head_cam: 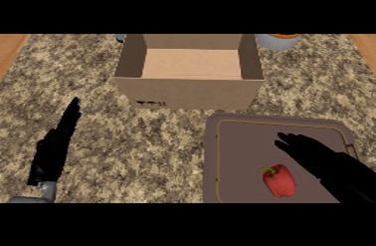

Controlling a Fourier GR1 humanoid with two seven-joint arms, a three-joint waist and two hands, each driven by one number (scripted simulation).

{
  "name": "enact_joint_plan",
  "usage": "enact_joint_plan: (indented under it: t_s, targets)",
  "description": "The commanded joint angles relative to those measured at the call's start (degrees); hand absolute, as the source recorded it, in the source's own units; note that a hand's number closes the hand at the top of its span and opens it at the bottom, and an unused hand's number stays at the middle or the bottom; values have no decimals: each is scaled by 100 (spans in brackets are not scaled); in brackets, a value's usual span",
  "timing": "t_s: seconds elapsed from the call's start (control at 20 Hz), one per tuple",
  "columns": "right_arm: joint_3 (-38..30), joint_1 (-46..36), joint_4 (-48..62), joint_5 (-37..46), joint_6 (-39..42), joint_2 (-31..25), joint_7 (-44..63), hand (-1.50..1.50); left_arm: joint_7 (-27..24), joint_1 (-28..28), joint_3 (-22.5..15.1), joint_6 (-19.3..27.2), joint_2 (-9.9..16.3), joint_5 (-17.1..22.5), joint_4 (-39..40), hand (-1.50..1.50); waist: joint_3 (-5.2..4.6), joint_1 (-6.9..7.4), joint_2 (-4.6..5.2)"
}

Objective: Pick the bell pepper from the tray and place it in the cardboard box

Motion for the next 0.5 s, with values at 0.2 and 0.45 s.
enact_joint_plan:
  t_s: [0.2, 0.45]
  targets:
    - [-135, 369, 99, 768, 96, 437, -236, -150, 361, 21, 304, -275, -182, -236, -319, 0, 2, -5, 0]
    - [-232, 255, 647, 1084, 148, 579, -790, -150, 23, 100, 432, -373, -416, -424, -95, 0, 2, 1, 3]
